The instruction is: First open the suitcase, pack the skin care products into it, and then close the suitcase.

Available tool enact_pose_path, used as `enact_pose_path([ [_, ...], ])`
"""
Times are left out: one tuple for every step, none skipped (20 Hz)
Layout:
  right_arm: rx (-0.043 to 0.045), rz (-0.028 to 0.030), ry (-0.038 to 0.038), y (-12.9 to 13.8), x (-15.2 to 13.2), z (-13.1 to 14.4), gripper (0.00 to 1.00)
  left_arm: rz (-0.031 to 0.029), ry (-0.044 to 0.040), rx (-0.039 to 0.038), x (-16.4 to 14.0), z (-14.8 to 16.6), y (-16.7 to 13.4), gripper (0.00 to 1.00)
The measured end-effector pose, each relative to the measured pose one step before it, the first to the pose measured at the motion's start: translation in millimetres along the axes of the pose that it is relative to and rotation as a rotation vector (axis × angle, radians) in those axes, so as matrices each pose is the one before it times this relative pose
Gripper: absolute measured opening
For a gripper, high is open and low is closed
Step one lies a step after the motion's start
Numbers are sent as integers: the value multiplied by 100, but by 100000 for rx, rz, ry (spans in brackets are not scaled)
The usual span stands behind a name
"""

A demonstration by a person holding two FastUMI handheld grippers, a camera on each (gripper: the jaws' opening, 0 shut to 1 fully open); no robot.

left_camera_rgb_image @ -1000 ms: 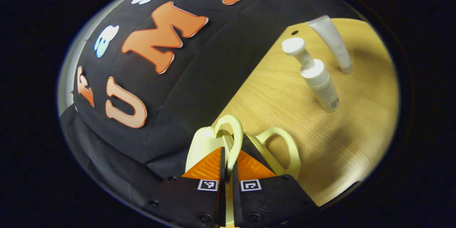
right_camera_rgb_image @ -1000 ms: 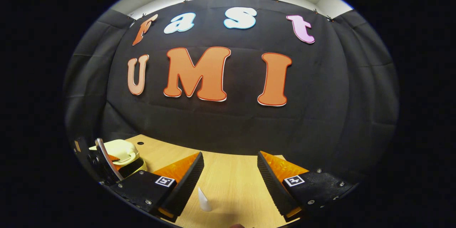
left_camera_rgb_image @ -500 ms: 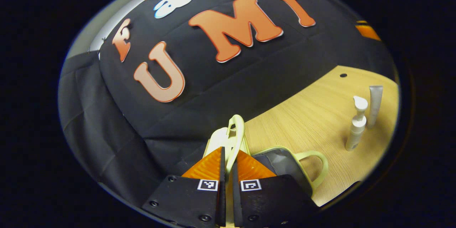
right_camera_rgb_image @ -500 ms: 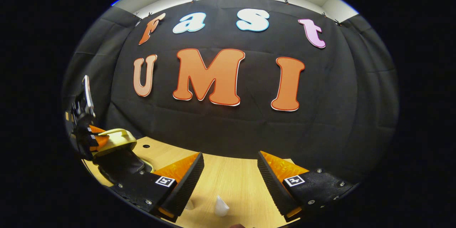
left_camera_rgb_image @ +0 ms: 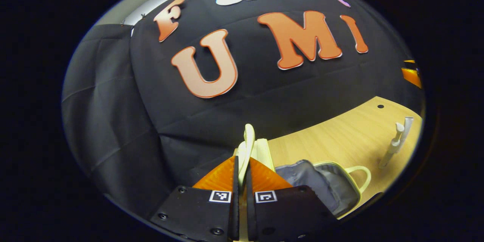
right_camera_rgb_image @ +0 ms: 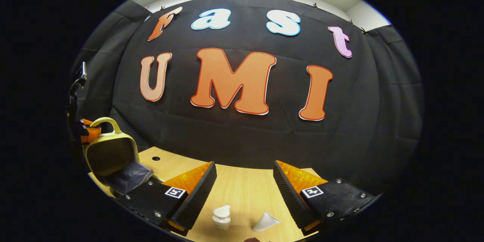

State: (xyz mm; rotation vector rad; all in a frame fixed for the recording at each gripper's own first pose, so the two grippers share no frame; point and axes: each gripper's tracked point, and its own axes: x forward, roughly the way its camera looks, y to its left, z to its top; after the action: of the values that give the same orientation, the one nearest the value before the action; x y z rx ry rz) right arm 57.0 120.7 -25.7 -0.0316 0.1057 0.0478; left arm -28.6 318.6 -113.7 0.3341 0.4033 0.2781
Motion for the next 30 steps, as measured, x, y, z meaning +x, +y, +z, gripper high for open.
enact_pose_path([
  [182,-255,409,789,150,-10,95,993,816,-1827,594,-591,1517,9],
  [34,-670,233,642,130,180,95,645,846,-1019,400,-701,1528,9],
  [120,215,-3,907,111,156,95,776,679,-1392,515,-590,1471,9],
  [-352,-615,-544,635,59,264,95,796,1241,-1892,562,-1141,1306,9],
  [-378,-129,-146,673,-30,184,95,1092,1282,-1727,601,-847,1444,9],
  [-498,-581,216,527,112,46,95,757,1150,-1317,609,-873,1610,9],
  [-312,-382,110,523,48,21,95,1051,1636,-673,750,-1002,1420,9],
  [-119,-340,253,570,15,39,95,580,1745,-733,676,-1196,1285,9],
  [-35,-509,294,475,-61,106,95,1443,2786,798,766,-1144,1339,9],
  [178,243,691,614,-29,-103,95,693,2670,1339,943,-1469,1099,9],
  [-298,-290,46,431,11,38,95,409,1945,-135,960,-1254,1051,9],
  [-453,-94,-247,405,25,216,95,-170,2437,-380,1046,-1500,703,9],
  [-290,-196,196,380,-29,3,95,-108,2236,-897,921,-1367,618,9],
  [126,134,112,351,-12,137,95,-83,1969,-955,653,-1388,421,9],
  [222,-176,172,239,-71,-43,95,298,2622,-923,612,-1249,447,9],
  [26,-116,298,119,-20,-5,95,151,2975,-1082,693,-1487,477,9],
  [-488,-283,291,107,-55,-34,95,394,2494,-637,801,-1055,-60,9],
  [-857,-437,43,-78,-153,-28,95,283,2393,-630,646,-624,-300,9],
  [-615,43,72,66,-11,-29,95,199,1579,-606,626,-581,-264,9],
  [-256,-458,315,-140,-89,-120,95,444,2394,-198,516,-600,-85,9],
  [181,-38,657,-106,-10,-236,95,2338,1626,239,402,-181,138,9],
  [206,-571,533,-165,-46,-137,95,3660,1031,1229,133,-91,28,13],
  [250,-330,126,-260,34,-30,95,500,-350,783,224,-38,-695,16],
  [15,-419,145,-276,-35,-99,95,-291,-606,-77,-244,-669,-553,19],
  [-263,-236,96,-290,-7,-78,95,-437,-586,454,-79,94,-357,19],
  [-323,-204,51,-238,-26,-26,95,-270,-1723,667,-454,508,-43,24],
  [-324,-333,-278,-414,-68,-71,95,188,-2376,327,-838,1064,-395,24],
  [-82,94,-151,-181,21,35,95,-1773,-3161,-406,-551,1063,-553,31],
  [-217,-189,-265,-446,-18,-122,95,-1281,-3120,34,-686,1196,-936,37],
  [-167,299,-17,-307,-39,-77,95,-1759,-1933,-164,-896,611,-1259,51],
])
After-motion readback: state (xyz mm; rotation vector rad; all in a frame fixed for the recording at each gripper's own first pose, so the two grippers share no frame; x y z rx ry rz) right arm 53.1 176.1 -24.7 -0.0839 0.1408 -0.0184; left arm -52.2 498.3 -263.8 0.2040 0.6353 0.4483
